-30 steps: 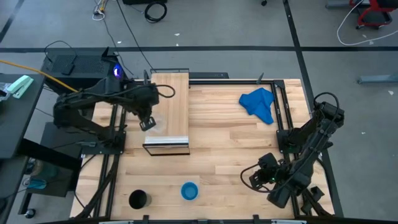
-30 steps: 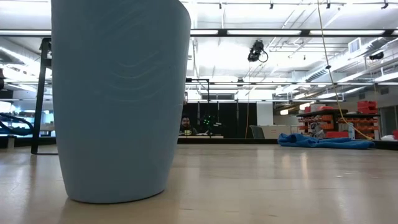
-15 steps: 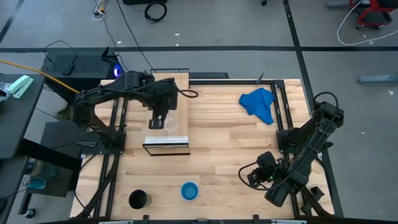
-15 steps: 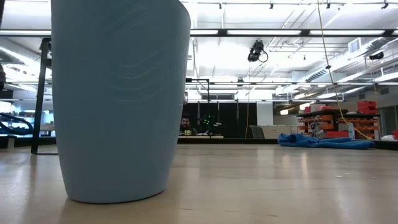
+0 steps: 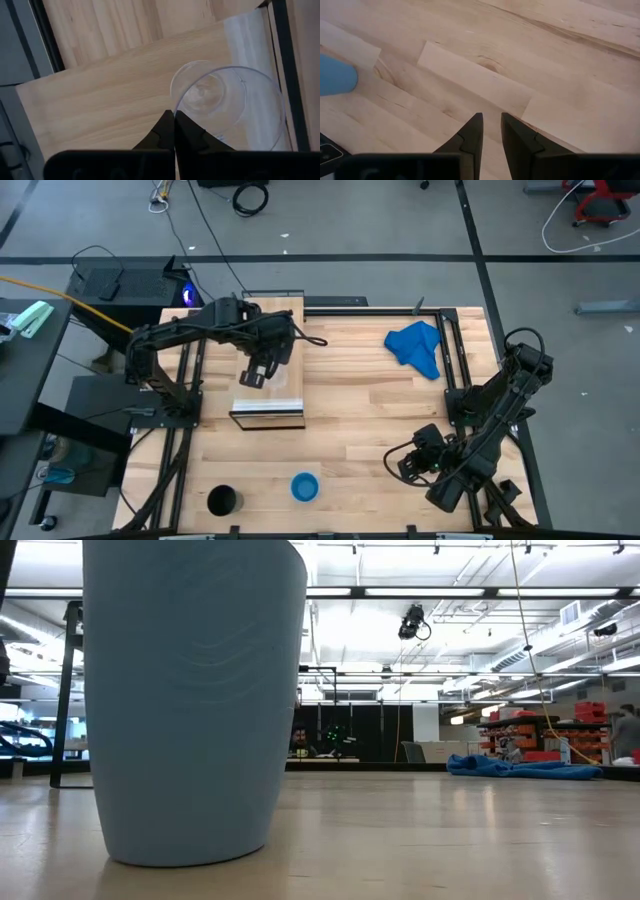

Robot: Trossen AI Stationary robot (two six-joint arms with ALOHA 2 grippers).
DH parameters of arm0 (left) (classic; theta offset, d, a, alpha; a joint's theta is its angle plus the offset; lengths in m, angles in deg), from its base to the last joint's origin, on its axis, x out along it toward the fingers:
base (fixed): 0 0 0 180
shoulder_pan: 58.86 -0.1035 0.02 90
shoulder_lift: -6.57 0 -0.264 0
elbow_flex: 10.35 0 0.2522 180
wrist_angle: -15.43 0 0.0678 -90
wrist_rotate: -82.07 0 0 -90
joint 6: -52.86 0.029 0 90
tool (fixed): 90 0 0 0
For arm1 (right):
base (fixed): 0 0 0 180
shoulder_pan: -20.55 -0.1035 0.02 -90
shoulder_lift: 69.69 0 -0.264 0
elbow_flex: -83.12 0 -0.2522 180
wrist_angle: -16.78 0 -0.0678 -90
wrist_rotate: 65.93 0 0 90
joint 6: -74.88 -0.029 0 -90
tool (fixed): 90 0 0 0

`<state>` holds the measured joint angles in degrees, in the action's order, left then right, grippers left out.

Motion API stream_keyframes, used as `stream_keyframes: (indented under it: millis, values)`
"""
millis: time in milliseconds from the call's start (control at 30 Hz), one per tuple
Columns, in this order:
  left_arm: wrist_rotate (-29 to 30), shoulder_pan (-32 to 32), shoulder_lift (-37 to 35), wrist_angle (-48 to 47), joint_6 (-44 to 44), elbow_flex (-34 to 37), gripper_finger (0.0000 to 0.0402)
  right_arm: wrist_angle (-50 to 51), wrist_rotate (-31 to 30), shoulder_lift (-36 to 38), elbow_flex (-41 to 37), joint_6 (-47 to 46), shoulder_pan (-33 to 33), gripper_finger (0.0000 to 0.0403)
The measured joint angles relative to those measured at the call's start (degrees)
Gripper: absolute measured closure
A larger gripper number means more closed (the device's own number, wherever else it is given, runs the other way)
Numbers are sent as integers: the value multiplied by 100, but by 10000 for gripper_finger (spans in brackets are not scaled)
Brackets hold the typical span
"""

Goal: Stack small to large cups/mugs on shelf
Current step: Put the transparent mug on the shelf

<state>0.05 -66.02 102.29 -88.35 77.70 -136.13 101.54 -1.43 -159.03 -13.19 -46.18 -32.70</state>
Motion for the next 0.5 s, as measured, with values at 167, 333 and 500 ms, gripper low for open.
stream_keyframes:
  millis: [167,333,500]
  values:
    - [84,48,32,-2,284,2,399,2,2,0,0,11,0,328]
    - [83,129,127,-2,427,7,399,4,0,0,0,16,-2,328]
    - [79,141,140,3,475,281,398,4,-171,0,0,20,0,328]
